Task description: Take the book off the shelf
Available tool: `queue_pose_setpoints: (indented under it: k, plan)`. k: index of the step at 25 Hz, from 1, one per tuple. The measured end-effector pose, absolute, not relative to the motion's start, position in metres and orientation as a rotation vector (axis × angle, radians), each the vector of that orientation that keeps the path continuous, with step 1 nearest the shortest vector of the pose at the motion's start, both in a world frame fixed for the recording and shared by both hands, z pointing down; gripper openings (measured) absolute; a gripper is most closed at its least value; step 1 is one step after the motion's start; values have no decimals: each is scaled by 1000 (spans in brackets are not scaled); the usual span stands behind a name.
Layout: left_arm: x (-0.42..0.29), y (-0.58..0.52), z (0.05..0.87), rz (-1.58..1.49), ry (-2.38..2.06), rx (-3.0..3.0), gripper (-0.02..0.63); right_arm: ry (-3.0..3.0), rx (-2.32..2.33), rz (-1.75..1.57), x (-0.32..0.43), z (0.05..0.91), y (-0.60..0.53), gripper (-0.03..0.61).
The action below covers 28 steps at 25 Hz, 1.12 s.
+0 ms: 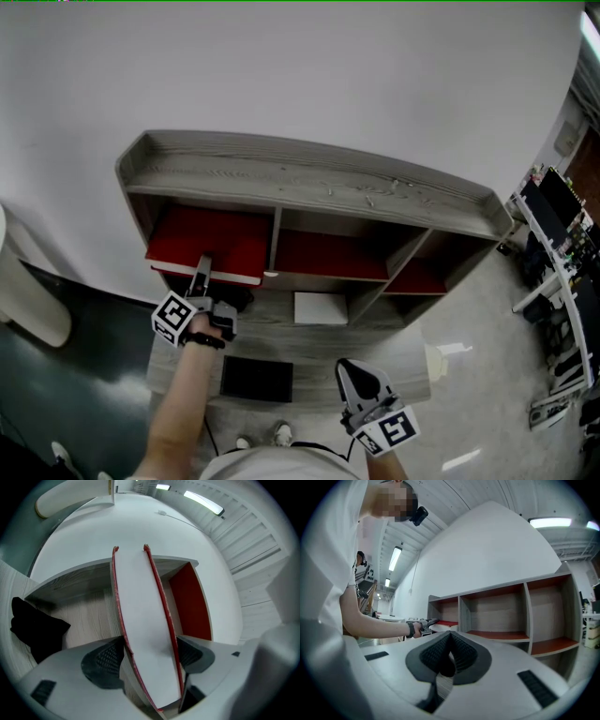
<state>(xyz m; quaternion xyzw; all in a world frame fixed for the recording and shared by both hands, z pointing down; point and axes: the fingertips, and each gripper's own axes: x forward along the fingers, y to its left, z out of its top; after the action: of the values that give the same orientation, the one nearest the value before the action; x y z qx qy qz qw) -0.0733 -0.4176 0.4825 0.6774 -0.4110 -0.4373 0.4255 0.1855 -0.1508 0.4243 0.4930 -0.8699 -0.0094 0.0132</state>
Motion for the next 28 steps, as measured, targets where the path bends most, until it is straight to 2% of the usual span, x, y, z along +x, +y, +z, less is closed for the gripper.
queue_pose_setpoints:
  k: [5,17,28]
  plan:
    - [-73,-417,480,-1146,-956,1658,295,-2714,1542,-35,190,424,-152,23]
    - [-73,-405,480,-1158,-913,1691,293,-2723,1536,-18,194,427,-148,23]
    - [-91,-383,462,-1276,-907,1745,261,-2750,1510,-30,192,424,-144,23]
